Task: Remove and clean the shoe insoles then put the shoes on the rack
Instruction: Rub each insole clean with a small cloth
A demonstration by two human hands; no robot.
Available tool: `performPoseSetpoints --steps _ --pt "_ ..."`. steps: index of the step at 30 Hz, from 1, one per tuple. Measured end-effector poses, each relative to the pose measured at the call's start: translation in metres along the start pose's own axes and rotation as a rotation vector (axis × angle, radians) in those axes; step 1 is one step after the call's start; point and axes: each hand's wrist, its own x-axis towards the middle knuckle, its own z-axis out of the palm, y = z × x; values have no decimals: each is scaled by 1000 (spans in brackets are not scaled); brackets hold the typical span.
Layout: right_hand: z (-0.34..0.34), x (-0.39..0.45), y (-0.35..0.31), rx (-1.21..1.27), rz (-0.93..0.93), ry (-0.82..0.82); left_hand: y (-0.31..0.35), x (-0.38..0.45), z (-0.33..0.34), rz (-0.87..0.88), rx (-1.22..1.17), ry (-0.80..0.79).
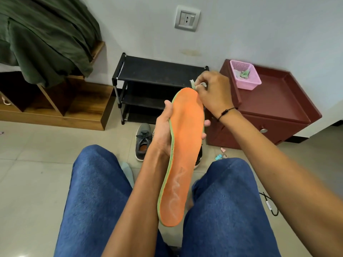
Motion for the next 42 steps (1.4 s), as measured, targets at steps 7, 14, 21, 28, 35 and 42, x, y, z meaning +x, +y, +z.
performPoseSetpoints --steps 7,14,21,28,35,42 --pt "6 -53 -39 163 -244 -84 -5 7 2 210 -35 156" --pt "17 -24 -18 1 -133 -63 -8 5 3 30 72 97" --pt "-2 -23 -18 173 -10 88 -6 4 -5 23 11 107" --pt "16 -53 -39 133 -223 -83 -5 9 0 202 28 238" --pt "13 -14 -11 -37 28 0 -4 4 -6 7 59 150" --pt "7 -60 -50 171 -232 -50 3 5 -5 174 180 294"
